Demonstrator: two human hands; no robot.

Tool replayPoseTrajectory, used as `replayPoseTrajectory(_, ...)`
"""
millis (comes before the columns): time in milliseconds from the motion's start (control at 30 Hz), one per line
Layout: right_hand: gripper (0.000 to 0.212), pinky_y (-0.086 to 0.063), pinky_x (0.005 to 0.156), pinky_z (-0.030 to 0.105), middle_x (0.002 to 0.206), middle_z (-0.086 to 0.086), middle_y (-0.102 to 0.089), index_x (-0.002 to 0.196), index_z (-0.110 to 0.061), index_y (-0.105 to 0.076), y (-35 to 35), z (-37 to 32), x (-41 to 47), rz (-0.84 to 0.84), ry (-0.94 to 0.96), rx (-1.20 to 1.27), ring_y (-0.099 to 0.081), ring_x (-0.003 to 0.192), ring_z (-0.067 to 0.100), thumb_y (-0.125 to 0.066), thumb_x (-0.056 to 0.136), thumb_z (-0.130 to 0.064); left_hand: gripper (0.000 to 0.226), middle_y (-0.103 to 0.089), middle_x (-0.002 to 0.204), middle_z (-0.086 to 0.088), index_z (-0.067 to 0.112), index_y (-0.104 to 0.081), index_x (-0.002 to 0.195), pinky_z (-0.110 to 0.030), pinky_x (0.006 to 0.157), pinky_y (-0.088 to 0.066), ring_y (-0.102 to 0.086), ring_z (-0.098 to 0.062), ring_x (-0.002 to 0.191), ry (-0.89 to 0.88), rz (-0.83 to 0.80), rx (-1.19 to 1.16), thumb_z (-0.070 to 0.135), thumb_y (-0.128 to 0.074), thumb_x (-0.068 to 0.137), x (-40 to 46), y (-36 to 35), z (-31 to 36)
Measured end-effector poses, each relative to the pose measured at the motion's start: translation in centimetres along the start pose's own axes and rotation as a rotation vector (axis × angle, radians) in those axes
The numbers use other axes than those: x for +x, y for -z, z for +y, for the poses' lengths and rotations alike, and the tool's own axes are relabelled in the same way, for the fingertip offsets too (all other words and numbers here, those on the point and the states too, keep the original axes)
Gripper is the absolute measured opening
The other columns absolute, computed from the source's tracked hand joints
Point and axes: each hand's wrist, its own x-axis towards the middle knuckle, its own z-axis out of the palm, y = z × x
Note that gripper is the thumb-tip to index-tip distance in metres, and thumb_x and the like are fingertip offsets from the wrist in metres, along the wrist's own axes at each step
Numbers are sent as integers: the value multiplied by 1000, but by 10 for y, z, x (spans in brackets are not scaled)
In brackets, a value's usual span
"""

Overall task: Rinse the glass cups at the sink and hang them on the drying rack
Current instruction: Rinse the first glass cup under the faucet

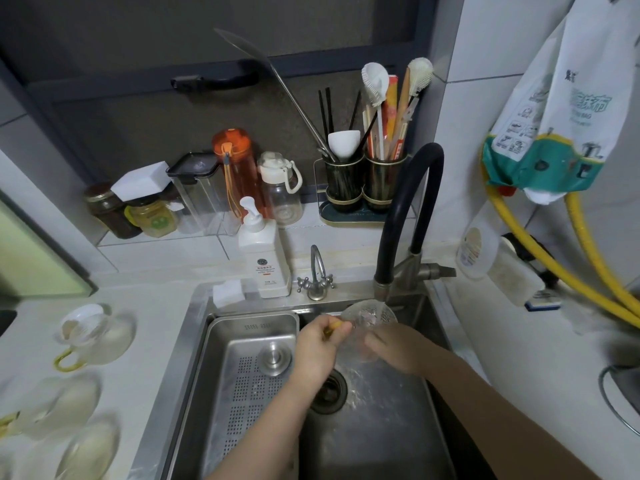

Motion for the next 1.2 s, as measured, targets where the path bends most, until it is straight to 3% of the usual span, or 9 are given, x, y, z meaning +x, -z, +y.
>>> replayPoseTrajectory(133,41,-44,88,24,104,-5,-60,102,-16,-61,11,-1,-2,198,265,-33,-53,99,7,-44,77,-43,16,-57,66,7,22,-60,71,-23,68,-42,-50,-7,63,29,-31,-62,20,-68,86,-2,-4,-3)
replayPoseTrajectory(367,19,-43,70,28,81,4,-60,81,-11,-60,7,4,2,-173,46,-167,-57,83,22,-56,83,-29,16,-57,67,12,24,-60,72,-13,64,-40,-49,8,59,-45,-85,0,18,-68,85,-2,7,1)
replayPoseTrajectory(500,31,-45,78,28,86,-3,-59,94,-18,-59,1,5,8,143,123,-21,-56,84,14,-60,69,-36,13,-62,75,9,22,-61,74,-19,72,-45,-54,-1,68,-22,-74,1,20,-68,85,1,2,7)
replayPoseTrajectory(667,24,-50,86,32,90,1,-68,98,-13,-66,-8,10,1,97,104,206,-63,87,14,-64,84,-32,12,-66,79,-3,24,-63,74,-42,82,-52,-59,-15,75,6,-64,-34,24,-69,85,5,12,3)
replayPoseTrajectory(733,25,-43,87,19,78,-14,-60,88,-20,-67,-8,13,-5,309,156,77,-54,79,-1,-65,79,-44,17,-64,74,-7,18,-65,75,-54,83,-52,-58,-20,71,58,-55,-124,34,-69,81,6,15,2)
replayPoseTrajectory(833,40,-38,100,35,112,-8,-61,102,-32,-66,-17,21,-10,613,165,200,-52,111,12,-65,70,-55,16,-64,76,-14,13,-65,77,-61,83,-52,-60,-26,73,106,-48,-196,26,-66,86,7,16,4)
replayPoseTrajectory(933,62,-41,105,39,133,-13,-50,126,-38,-51,-19,20,-20,414,10,715,-48,124,7,-71,68,-52,15,-68,74,-11,17,-66,77,-59,80,-54,-65,-26,71,89,-20,-135,26,-64,89,8,15,5)
replayPoseTrajectory(1100,81,-43,104,45,137,-10,-52,136,-46,-36,-28,20,-28,297,-183,979,-51,123,11,-66,65,-70,13,-66,70,11,21,-64,82,-13,66,-52,-61,-5,63,26,25,132,33,-70,83,9,4,11)
replayPoseTrajectory(1200,82,-52,94,40,133,-3,-50,143,-43,-22,-33,18,-32,259,-295,1099,-55,113,12,-65,76,-60,16,-60,69,13,19,-61,81,-15,60,-41,-57,-8,66,57,120,185,34,-67,85,7,-7,13)
